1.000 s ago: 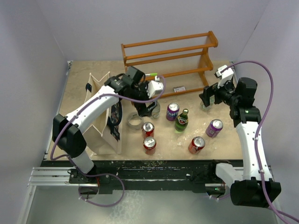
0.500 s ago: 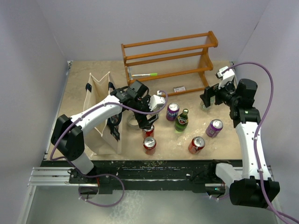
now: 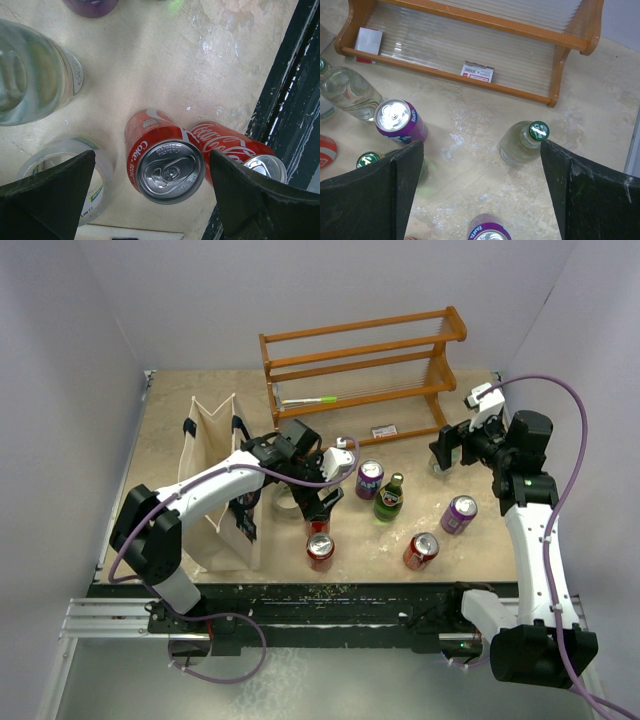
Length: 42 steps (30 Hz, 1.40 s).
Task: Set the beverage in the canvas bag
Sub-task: Pick up the drink from the center of the board.
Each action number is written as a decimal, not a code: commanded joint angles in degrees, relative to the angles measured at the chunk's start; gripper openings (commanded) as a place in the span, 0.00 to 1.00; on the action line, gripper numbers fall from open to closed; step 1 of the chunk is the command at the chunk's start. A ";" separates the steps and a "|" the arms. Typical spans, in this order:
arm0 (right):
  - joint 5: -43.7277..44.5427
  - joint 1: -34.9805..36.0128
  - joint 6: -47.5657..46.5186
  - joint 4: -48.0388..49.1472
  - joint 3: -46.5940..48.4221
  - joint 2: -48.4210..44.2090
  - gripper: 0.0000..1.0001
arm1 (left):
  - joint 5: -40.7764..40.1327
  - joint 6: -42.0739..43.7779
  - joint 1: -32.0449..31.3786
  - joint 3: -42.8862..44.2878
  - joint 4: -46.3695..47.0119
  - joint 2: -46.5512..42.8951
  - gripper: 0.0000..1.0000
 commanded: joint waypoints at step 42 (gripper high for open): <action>-2.06 -1.26 1.15 4.02 -2.43 -0.84 1.00 | -3.32 6.29 -2.82 0.09 -0.23 -4.74 0.33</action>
